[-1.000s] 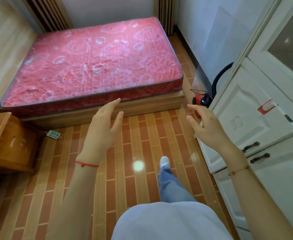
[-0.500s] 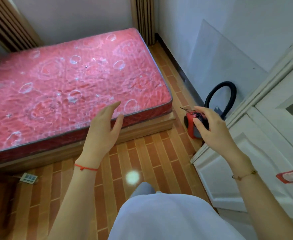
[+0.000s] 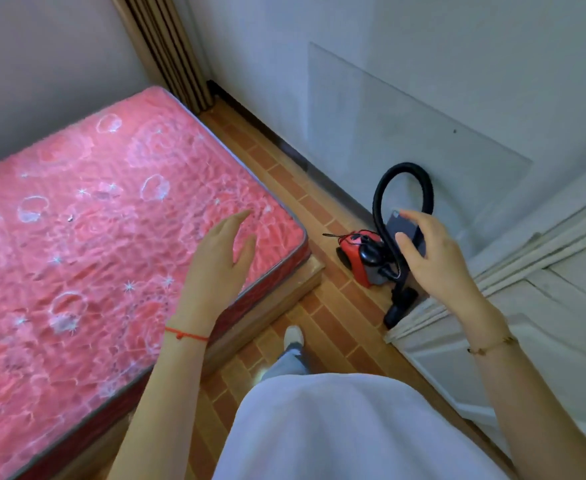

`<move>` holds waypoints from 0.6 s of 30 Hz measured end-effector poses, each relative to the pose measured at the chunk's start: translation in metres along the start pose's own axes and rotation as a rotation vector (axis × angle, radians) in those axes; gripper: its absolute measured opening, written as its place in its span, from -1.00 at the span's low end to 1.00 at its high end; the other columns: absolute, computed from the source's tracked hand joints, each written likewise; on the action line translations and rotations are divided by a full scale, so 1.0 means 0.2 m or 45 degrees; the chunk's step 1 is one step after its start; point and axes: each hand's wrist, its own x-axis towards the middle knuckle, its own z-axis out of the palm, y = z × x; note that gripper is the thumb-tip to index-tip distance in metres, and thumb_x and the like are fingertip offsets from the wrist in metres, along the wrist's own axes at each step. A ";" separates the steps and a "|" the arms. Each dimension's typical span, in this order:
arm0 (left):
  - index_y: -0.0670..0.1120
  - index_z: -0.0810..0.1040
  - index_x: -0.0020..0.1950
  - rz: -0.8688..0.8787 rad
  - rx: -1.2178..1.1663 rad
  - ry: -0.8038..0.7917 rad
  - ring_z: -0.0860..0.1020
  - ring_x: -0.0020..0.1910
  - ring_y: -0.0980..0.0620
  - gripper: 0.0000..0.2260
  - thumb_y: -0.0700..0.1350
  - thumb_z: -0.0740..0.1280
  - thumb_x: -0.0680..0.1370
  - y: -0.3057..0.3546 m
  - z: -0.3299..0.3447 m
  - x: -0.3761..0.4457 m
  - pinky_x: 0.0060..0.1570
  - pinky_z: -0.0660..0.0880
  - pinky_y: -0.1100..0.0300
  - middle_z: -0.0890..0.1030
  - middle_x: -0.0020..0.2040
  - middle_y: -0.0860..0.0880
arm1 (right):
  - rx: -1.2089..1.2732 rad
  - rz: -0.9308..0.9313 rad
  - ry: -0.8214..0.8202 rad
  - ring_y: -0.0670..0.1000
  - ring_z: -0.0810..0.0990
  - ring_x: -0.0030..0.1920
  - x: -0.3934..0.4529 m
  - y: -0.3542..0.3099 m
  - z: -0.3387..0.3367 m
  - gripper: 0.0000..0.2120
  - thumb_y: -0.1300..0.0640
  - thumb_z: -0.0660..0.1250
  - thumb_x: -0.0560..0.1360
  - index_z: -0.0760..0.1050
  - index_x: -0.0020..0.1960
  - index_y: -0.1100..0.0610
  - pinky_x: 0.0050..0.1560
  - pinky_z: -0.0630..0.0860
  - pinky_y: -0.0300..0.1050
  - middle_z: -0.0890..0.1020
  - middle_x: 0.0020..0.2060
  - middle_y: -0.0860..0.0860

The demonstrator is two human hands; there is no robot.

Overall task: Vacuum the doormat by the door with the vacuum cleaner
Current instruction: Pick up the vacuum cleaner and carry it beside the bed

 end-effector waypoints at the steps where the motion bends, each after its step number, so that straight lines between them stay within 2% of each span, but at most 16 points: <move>1: 0.01 0.34 0.46 0.036 0.003 -0.026 0.44 0.32 0.02 -0.62 -0.01 0.18 0.64 -0.03 -0.01 0.10 0.32 0.36 0.14 0.44 0.39 0.02 | -0.003 0.035 0.033 -0.01 0.38 0.37 0.06 -0.01 0.02 -0.60 0.05 0.20 0.61 0.35 0.42 0.11 0.40 0.31 -0.05 0.46 0.33 0.00; 3: 0.01 0.35 0.45 0.107 0.013 -0.073 0.47 0.28 0.01 -0.63 -0.02 0.18 0.64 -0.09 -0.01 0.30 0.29 0.35 0.18 0.45 0.38 0.02 | -0.002 0.089 0.100 -0.01 0.38 0.37 0.16 -0.05 0.06 -0.60 0.07 0.22 0.61 0.36 0.42 0.14 0.37 0.28 -0.15 0.46 0.33 0.01; 6: 0.00 0.34 0.46 0.175 0.010 -0.152 0.49 0.23 -0.04 -0.62 -0.03 0.19 0.64 -0.15 0.01 0.55 0.25 0.39 0.11 0.46 0.36 0.00 | 0.012 0.161 0.180 -0.04 0.40 0.32 0.27 -0.07 0.10 -0.60 0.11 0.24 0.60 0.36 0.42 0.16 0.31 0.26 -0.25 0.47 0.30 0.02; 9: -0.02 0.35 0.46 0.265 0.000 -0.224 0.44 0.33 -0.02 -0.62 -0.05 0.20 0.63 -0.17 0.07 0.76 0.31 0.36 0.11 0.47 0.36 -0.04 | 0.025 0.262 0.238 -0.05 0.42 0.28 0.35 -0.05 0.12 -0.61 0.13 0.24 0.61 0.36 0.41 0.17 0.30 0.32 -0.19 0.47 0.29 0.02; 12: -0.06 0.38 0.43 0.332 -0.046 -0.297 0.47 0.28 -0.04 -0.63 -0.10 0.24 0.61 -0.15 0.14 0.94 0.24 0.31 0.23 0.49 0.33 -0.06 | -0.014 0.349 0.302 0.02 0.43 0.32 0.42 0.01 0.14 -0.61 0.11 0.24 0.60 0.38 0.40 0.17 0.35 0.36 -0.06 0.48 0.29 0.05; 16: -0.05 0.39 0.43 0.426 -0.086 -0.425 0.48 0.26 -0.03 -0.62 -0.13 0.24 0.60 -0.13 0.28 1.18 0.24 0.37 0.20 0.47 0.35 -0.05 | -0.020 0.485 0.351 0.05 0.44 0.30 0.51 0.10 0.18 -0.61 0.12 0.27 0.58 0.38 0.38 0.19 0.29 0.30 -0.20 0.48 0.27 0.09; 18: -0.05 0.40 0.42 0.446 -0.119 -0.466 0.53 0.14 -0.01 -0.62 -0.15 0.24 0.59 -0.11 0.35 1.27 0.15 0.46 0.15 0.49 0.32 -0.04 | -0.036 0.525 0.359 0.06 0.44 0.30 0.56 0.14 0.19 -0.61 0.12 0.27 0.58 0.38 0.38 0.20 0.28 0.28 -0.23 0.48 0.26 0.09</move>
